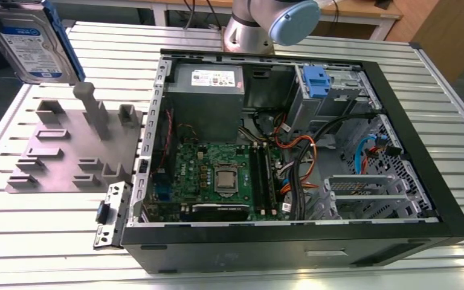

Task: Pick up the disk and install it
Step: 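Pick up the disk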

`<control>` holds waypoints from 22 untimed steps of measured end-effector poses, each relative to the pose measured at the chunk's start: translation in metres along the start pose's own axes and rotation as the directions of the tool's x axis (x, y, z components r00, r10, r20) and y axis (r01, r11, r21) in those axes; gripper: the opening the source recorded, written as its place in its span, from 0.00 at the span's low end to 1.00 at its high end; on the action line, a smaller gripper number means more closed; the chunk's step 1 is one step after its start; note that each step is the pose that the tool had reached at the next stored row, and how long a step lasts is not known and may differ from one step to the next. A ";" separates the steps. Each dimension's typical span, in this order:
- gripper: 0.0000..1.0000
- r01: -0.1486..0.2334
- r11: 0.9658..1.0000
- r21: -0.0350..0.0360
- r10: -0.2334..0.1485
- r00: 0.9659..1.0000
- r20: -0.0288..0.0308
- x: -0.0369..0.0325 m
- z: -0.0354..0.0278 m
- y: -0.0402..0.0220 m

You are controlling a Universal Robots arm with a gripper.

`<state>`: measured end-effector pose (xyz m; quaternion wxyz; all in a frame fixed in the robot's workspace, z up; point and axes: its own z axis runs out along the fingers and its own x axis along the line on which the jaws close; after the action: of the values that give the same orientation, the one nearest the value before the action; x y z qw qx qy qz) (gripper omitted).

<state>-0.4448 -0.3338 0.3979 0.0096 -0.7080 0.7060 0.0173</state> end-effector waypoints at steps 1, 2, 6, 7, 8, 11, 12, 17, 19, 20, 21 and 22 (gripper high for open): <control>0.36 0.000 1.000 0.000 0.000 1.000 0.000 0.0000 0.0000 0.0000; 0.36 0.000 1.000 0.000 0.000 1.000 0.001 -0.0001 -0.0008 0.0000; 0.36 0.000 1.000 0.000 0.000 1.000 0.001 -0.0001 -0.0017 0.0000; 0.36 0.000 1.000 0.000 0.000 1.000 0.001 -0.0001 -0.0019 0.0000; 0.36 0.000 1.000 0.000 0.000 1.000 0.001 -0.0002 -0.0038 0.0000; 0.36 0.000 1.000 0.000 0.000 1.000 0.001 -0.0002 -0.0056 0.0000; 0.36 0.000 1.000 0.000 0.000 1.000 0.001 -0.0003 -0.0058 0.0000; 0.36 0.000 1.000 0.000 0.000 1.000 0.001 -0.0003 -0.0080 0.0001; 0.36 0.000 1.000 0.000 0.000 1.000 0.001 -0.0004 -0.0091 0.0001; 0.36 0.000 1.000 0.000 0.000 1.000 0.001 -0.0004 -0.0096 0.0001; 0.36 0.000 1.000 0.000 0.000 1.000 0.001 -0.0004 -0.0101 0.0001; 0.36 0.000 1.000 0.000 0.000 1.000 0.001 -0.0004 -0.0106 0.0001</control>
<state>-0.4448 -0.3338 0.4085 0.0098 -0.7079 0.7060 0.0176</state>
